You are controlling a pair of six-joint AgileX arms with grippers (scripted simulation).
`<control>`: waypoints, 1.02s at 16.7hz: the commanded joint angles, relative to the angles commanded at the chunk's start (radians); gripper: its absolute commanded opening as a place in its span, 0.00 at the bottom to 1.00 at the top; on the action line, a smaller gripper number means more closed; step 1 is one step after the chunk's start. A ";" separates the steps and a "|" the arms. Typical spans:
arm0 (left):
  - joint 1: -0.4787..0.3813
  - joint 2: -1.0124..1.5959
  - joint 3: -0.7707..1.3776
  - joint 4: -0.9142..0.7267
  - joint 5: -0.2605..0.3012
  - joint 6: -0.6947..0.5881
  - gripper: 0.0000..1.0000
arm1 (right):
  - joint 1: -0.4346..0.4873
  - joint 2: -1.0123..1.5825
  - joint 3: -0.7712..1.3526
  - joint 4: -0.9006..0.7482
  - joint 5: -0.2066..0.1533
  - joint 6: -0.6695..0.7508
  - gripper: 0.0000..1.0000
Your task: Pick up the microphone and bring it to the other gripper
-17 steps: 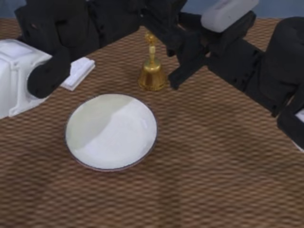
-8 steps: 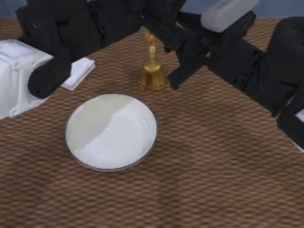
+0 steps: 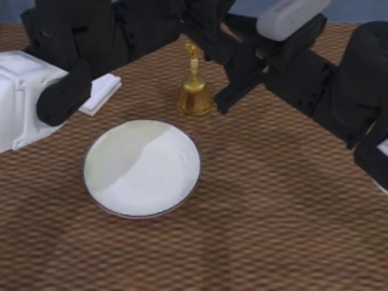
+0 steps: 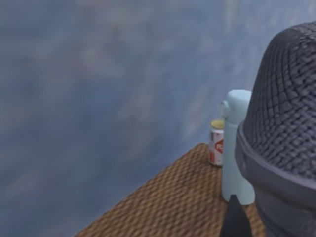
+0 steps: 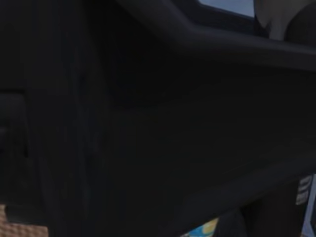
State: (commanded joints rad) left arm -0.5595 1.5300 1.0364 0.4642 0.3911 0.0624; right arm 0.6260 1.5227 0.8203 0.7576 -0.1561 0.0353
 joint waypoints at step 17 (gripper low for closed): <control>0.010 -0.011 0.003 -0.004 0.001 0.006 0.00 | -0.008 -0.008 -0.025 -0.004 0.003 -0.005 1.00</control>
State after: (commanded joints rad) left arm -0.5491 1.5189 1.0390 0.4606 0.3919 0.0688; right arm 0.6183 1.5144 0.7958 0.7533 -0.1534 0.0304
